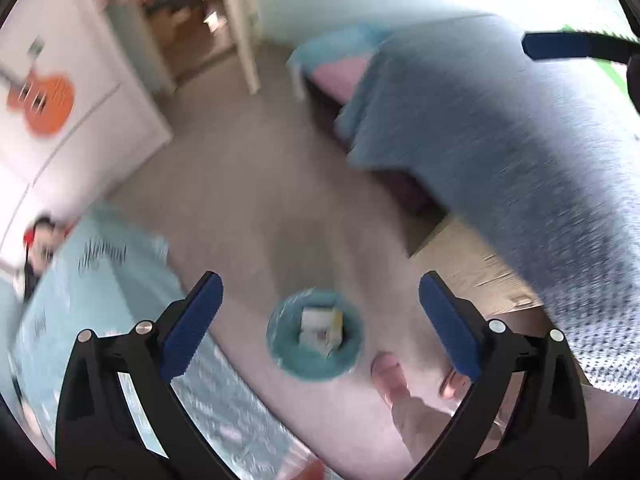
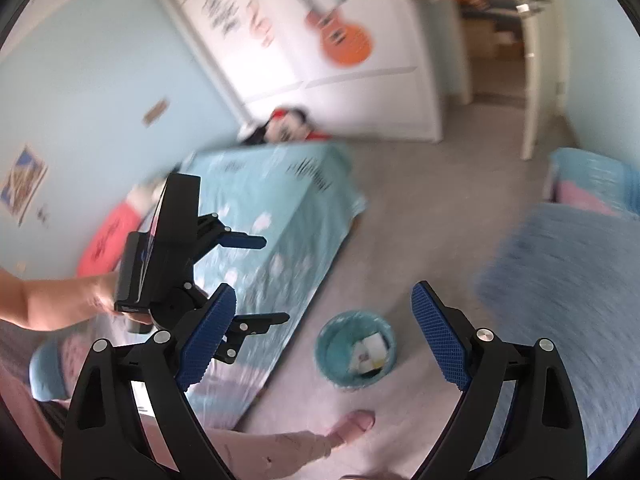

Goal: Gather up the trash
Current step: 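Swing both open grippers back toward the blanket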

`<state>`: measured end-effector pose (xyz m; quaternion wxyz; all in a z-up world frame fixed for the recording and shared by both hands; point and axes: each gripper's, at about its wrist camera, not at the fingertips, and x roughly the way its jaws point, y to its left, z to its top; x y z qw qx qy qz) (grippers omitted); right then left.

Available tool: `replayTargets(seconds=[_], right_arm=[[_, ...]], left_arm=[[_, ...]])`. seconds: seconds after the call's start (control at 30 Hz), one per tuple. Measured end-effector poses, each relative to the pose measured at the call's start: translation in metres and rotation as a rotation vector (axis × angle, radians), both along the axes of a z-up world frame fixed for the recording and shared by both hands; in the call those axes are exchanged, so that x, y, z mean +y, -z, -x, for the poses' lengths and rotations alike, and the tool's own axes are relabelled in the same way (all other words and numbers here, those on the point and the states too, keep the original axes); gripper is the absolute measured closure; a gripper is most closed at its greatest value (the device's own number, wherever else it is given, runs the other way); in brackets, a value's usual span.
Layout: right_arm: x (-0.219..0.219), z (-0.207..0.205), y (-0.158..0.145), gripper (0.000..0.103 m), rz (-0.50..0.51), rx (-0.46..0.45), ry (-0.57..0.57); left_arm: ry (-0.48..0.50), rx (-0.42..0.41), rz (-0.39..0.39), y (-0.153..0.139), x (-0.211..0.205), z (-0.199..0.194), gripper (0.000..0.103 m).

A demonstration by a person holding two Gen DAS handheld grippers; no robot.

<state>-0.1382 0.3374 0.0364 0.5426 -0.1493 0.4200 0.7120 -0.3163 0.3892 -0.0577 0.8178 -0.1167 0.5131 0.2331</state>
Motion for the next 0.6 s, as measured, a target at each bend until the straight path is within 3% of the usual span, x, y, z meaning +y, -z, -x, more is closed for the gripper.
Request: replayTargets(seconds=[0.3, 0.6], right_arm=[[-0.164, -0.080, -0.028, 0.014, 0.001, -0.069, 0.382], [-0.333, -0.121, -0.037, 0.014, 0.001, -0.119, 0.721]], left_arm=[[0.220, -0.103, -0.035, -0.057, -0.065, -0.104, 0.007], [0.512, -0.164, -0.041, -0.080, -0.191, -0.207, 0.007]])
